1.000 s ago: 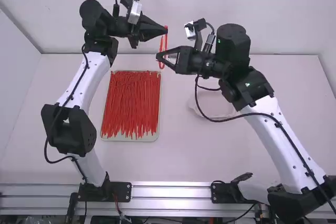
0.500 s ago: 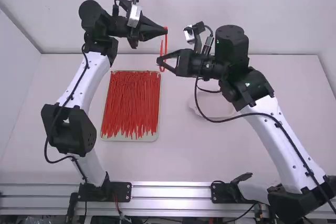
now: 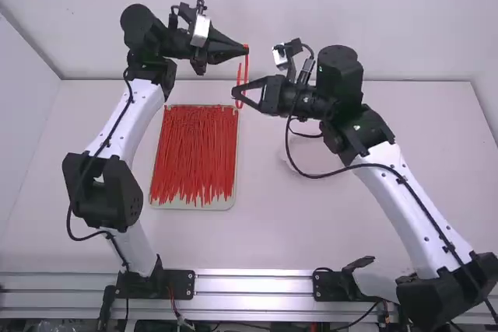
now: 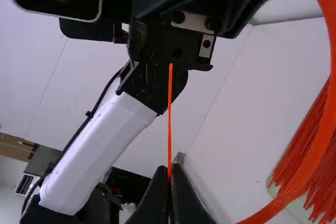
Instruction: Fasten the cable tie
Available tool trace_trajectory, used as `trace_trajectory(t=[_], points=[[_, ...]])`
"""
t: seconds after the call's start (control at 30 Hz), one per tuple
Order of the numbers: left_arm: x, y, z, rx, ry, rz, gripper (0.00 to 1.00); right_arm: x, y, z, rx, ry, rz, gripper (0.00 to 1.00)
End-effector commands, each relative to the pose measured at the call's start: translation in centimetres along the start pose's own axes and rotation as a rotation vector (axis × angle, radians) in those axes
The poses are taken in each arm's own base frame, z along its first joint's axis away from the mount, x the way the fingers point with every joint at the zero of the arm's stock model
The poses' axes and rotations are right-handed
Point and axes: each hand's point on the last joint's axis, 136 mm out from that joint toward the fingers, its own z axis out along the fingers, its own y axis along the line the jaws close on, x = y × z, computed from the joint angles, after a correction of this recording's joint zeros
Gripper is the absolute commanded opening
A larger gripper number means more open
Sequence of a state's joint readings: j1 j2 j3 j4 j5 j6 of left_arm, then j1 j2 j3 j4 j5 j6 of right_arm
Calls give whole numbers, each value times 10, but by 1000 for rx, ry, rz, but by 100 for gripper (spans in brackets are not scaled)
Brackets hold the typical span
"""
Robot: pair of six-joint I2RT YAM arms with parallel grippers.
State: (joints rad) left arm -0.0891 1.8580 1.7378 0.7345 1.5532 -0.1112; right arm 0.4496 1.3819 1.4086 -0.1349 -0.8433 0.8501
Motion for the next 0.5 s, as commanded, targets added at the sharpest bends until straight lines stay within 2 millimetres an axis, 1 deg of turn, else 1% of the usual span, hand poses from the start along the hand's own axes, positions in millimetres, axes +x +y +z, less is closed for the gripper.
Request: trace_trajectory(t=[0.0, 0.2, 0.37, 0.47], points=[[2, -1, -1, 9, 2, 26, 2, 2, -5, -2, -21, 17, 45, 0], [-1, -2, -1, 9, 2, 30, 2, 0, -7, -2, -25, 10, 31, 0], [-1, -7, 9, 33, -8, 24, 2, -1, -8, -2, -20, 4, 24, 0], [-1, -7, 9, 33, -8, 18, 2, 0, -7, -2, -22, 6, 24, 0]])
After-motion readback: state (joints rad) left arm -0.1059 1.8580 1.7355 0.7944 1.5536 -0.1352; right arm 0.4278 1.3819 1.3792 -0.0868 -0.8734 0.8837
